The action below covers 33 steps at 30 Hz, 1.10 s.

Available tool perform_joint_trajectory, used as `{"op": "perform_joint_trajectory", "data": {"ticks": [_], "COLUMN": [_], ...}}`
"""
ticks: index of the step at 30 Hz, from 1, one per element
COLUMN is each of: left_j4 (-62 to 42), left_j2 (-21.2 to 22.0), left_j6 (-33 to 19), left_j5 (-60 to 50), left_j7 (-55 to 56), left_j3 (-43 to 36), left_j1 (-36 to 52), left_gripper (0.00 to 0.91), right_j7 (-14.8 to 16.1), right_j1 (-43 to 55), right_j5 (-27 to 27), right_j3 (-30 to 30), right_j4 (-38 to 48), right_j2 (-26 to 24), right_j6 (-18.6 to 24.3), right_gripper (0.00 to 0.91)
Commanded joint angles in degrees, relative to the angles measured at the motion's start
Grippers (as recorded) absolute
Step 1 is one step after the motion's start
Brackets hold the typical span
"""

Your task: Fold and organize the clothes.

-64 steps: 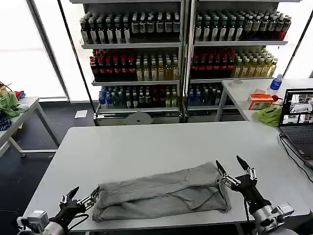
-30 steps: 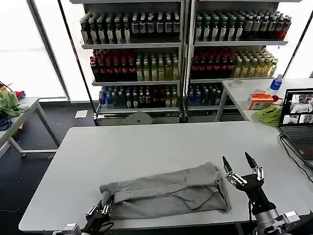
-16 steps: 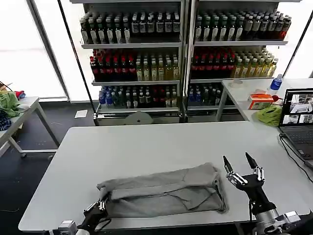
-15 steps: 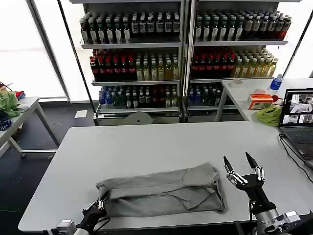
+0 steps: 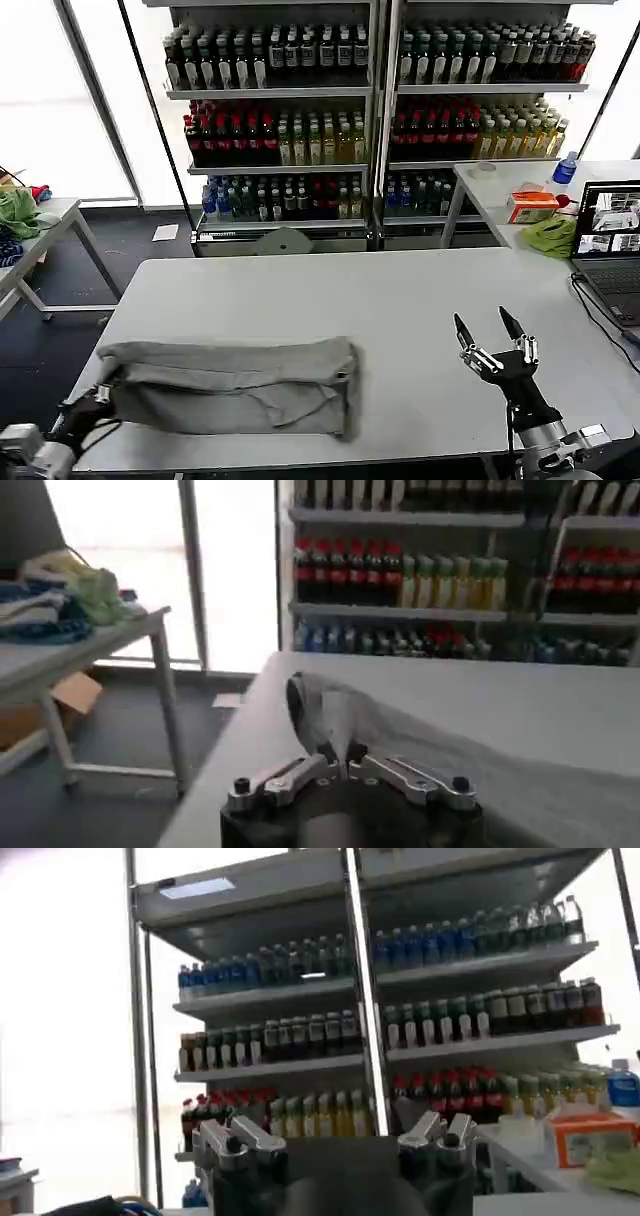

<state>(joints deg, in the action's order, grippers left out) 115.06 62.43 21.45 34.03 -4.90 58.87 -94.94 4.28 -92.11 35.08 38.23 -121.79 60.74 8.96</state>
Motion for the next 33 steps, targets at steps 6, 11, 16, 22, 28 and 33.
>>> {"op": "perform_joint_trajectory", "data": {"ticks": [6, 11, 16, 22, 28, 33], "left_j4": [5.8, 13.8, 18.0, 16.5, 13.7, 10.4], "left_j2": [-10.5, -10.4, -10.7, -10.3, -10.2, -9.2], "left_j6": [4.9, 8.2, 9.7, 8.7, 8.9, 9.1], "left_j5": [1.8, 7.3, 13.8, 10.8, 10.8, 11.3], "left_j7": [-1.4, 3.2, 10.9, 14.1, 16.3, 18.1], "left_j3": [9.3, -0.5, -15.6, -30.5, -38.5, -43.5], "left_j1": [2.9, 5.3, 6.1, 7.8, 12.5, 17.8], "left_gripper": [0.000, 0.000, 0.000, 0.000, 0.000, 0.010], "right_j7": [0.0, -0.1, -0.1, -0.2, 0.0, 0.1], "right_j1": [0.3, -0.3, -0.6, -0.6, -1.5, -1.7], "right_j5": [0.0, -0.1, -0.5, -1.2, -1.8, -2.3], "right_j3": [-0.2, 0.0, -0.2, -0.7, -0.8, -1.0], "right_j4": [-0.5, -1.2, -1.2, -1.4, -1.2, -0.9], "right_j2": [0.6, 1.0, 1.8, 2.4, 3.2, 3.6], "right_j6": [0.0, 0.0, -0.1, -0.8, -0.8, -0.9], "right_gripper": [0.907, 0.907, 0.907, 0.907, 0.907, 0.907]}}
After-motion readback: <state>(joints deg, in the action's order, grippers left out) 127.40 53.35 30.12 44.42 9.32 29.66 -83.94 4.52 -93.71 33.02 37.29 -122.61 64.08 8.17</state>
